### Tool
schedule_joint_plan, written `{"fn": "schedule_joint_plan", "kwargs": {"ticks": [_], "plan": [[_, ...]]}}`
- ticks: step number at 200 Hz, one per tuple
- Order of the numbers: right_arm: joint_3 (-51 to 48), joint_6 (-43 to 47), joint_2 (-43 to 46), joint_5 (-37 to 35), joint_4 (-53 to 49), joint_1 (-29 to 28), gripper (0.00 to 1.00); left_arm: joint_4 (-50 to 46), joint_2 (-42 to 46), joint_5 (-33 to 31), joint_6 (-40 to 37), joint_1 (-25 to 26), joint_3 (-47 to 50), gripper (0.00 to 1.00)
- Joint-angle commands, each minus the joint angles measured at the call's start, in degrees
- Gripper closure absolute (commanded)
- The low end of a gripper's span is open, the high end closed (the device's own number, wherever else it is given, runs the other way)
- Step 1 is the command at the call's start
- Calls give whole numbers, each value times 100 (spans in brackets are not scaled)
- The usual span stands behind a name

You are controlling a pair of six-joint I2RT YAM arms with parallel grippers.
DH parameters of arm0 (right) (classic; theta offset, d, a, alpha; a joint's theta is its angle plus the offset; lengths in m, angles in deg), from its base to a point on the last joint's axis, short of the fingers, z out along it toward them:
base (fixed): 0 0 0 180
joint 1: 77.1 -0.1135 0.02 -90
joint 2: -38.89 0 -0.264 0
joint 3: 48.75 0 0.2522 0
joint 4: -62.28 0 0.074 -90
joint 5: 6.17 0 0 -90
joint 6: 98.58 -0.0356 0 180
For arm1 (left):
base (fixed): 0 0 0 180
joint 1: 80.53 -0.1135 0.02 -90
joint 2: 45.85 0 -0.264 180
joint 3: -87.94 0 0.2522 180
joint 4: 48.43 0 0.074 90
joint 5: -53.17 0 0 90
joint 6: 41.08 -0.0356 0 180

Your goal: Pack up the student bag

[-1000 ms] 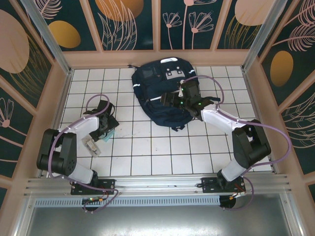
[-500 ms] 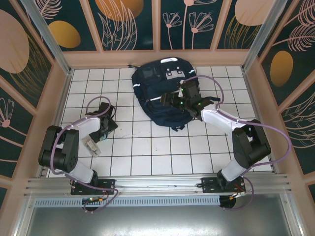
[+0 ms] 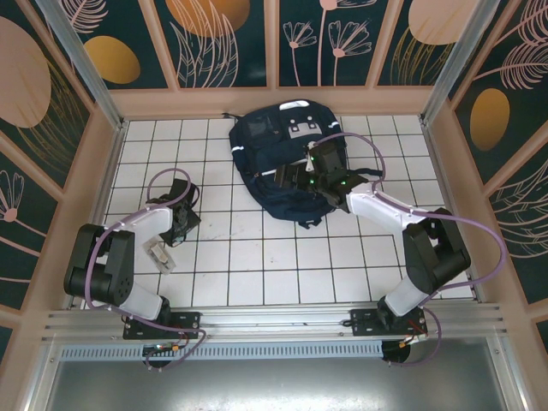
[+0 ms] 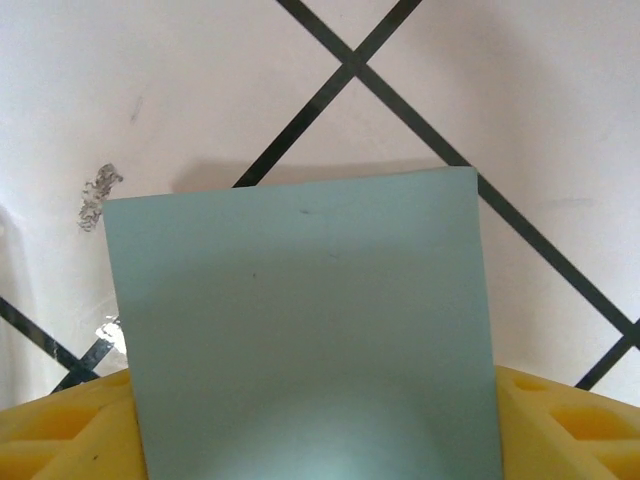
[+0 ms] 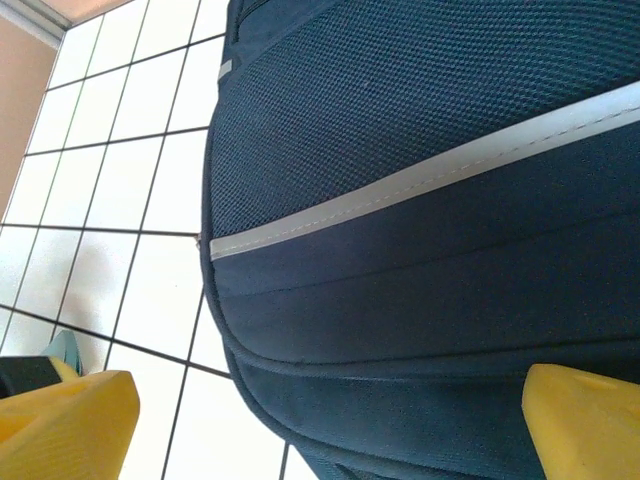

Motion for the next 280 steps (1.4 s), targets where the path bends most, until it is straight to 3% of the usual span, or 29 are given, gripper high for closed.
{"fn": "schedule_joint_plan", "kwargs": {"ticks": [1, 17, 40, 81, 103, 139, 178, 224, 280], "plan": [[183, -85, -33, 9, 70, -51, 1, -75, -108, 249, 21, -26, 129, 31], [183, -128, -38, 163, 114, -60, 1, -100, 50, 427, 67, -19, 41, 31], [125, -278, -47, 913, 424, -79, 3, 4, 334, 886, 297, -19, -90, 30], [-233, -484, -43, 1531, 1235, -488, 8, 1060, 712, 2026, 1388, -12, 61, 31], [-394, -593, -129, 1719, 1855, -808, 11, 1502, 809, 2233, 1957, 102, 34, 31], [-288, -743, -648, 1739, 2671, -1337, 15, 1694, 790, 2290, 2305, 365, -351, 30], [45, -559, -1371, 1134, 3169, -1743, 17, 2150, 838, 2552, 2841, 582, -337, 30], [416, -465, -2053, 437, 3590, -1748, 19, 2054, 1156, 2630, 3063, 633, -281, 30], [802, -861, -2543, 715, 4243, -1710, 30, 2127, 1351, 2648, 3229, 648, -34, 29]]}}
